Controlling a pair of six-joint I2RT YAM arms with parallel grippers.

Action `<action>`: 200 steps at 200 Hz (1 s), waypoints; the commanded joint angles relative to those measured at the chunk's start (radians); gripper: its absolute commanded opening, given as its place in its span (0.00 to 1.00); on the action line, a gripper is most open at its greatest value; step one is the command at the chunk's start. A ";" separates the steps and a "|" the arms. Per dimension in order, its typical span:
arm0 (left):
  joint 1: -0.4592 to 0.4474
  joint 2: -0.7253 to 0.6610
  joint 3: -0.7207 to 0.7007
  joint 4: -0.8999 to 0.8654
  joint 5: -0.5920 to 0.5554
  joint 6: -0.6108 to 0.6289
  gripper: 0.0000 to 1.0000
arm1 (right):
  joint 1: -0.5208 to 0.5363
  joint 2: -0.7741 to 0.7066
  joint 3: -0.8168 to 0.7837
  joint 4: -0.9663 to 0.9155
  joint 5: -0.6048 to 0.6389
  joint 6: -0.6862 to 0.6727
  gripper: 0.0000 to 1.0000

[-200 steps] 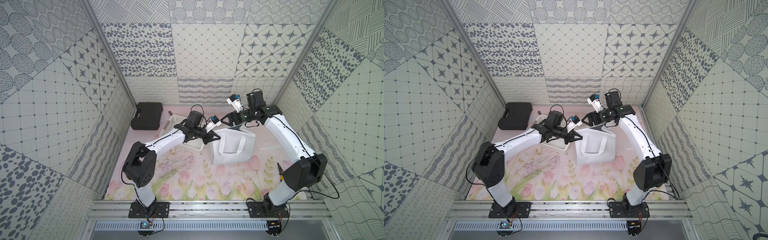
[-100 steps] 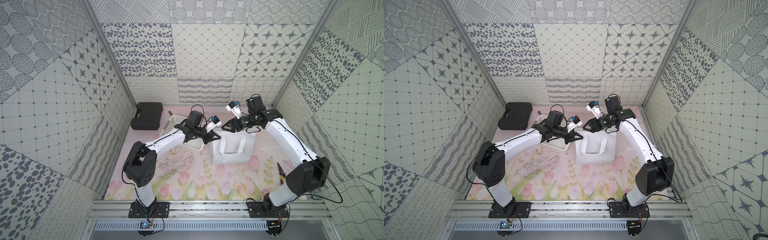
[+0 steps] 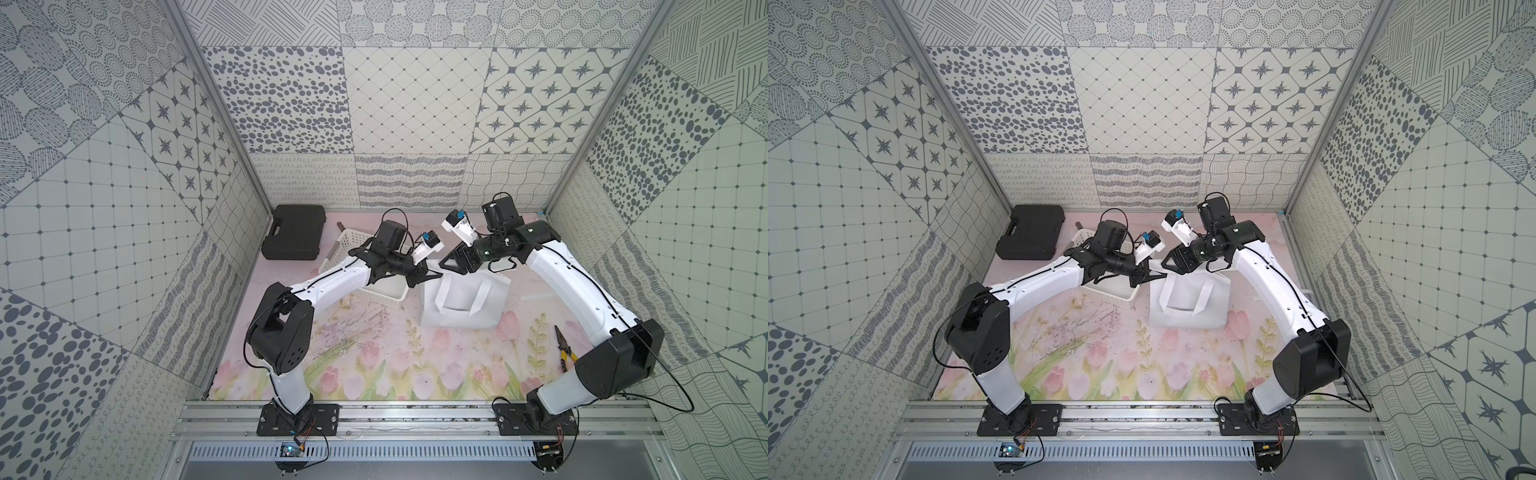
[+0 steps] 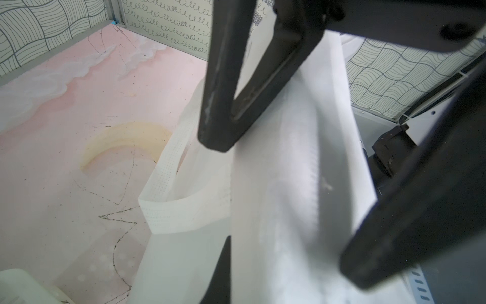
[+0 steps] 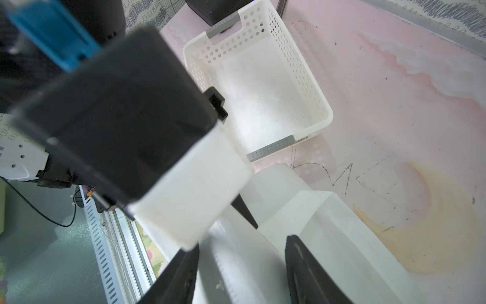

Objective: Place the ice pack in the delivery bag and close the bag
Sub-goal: Seal the delivery bag at the center of the board.

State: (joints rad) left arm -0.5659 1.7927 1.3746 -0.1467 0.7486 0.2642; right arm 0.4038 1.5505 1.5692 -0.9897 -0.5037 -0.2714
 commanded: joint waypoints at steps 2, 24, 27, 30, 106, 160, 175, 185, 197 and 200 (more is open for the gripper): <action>0.008 0.004 0.014 0.064 0.016 0.023 0.11 | 0.026 0.000 0.015 -0.064 0.076 -0.043 0.52; 0.008 0.002 0.013 0.065 0.017 0.025 0.11 | 0.046 0.010 0.017 -0.073 0.104 -0.064 0.51; 0.008 0.002 0.013 0.066 0.016 0.025 0.11 | 0.048 0.011 0.017 -0.074 0.107 -0.066 0.51; 0.008 0.002 0.012 0.065 0.017 0.025 0.11 | 0.050 0.012 0.018 -0.076 0.109 -0.067 0.51; -0.010 -0.007 -0.048 0.104 -0.027 0.064 0.02 | 0.075 0.065 0.081 -0.149 0.109 -0.155 0.50; -0.014 -0.022 -0.079 0.147 -0.056 0.078 0.01 | 0.099 0.089 0.077 -0.172 0.130 -0.200 0.50; -0.018 -0.030 -0.093 0.161 -0.068 0.089 0.01 | 0.099 0.095 0.081 -0.181 0.118 -0.210 0.50; -0.020 -0.033 -0.097 0.166 -0.070 0.095 0.01 | 0.099 0.101 0.087 -0.193 0.079 -0.224 0.51; -0.022 -0.035 -0.094 0.163 -0.075 0.087 0.02 | 0.100 0.110 0.095 -0.199 0.067 -0.222 0.53; -0.022 -0.035 -0.093 0.161 -0.074 0.087 0.03 | 0.101 0.111 0.098 -0.200 0.067 -0.219 0.53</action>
State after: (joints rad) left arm -0.5701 1.7771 1.2854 -0.0494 0.7277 0.3153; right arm 0.4774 1.6211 1.6478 -1.1057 -0.3859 -0.4530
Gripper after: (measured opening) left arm 0.070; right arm 0.524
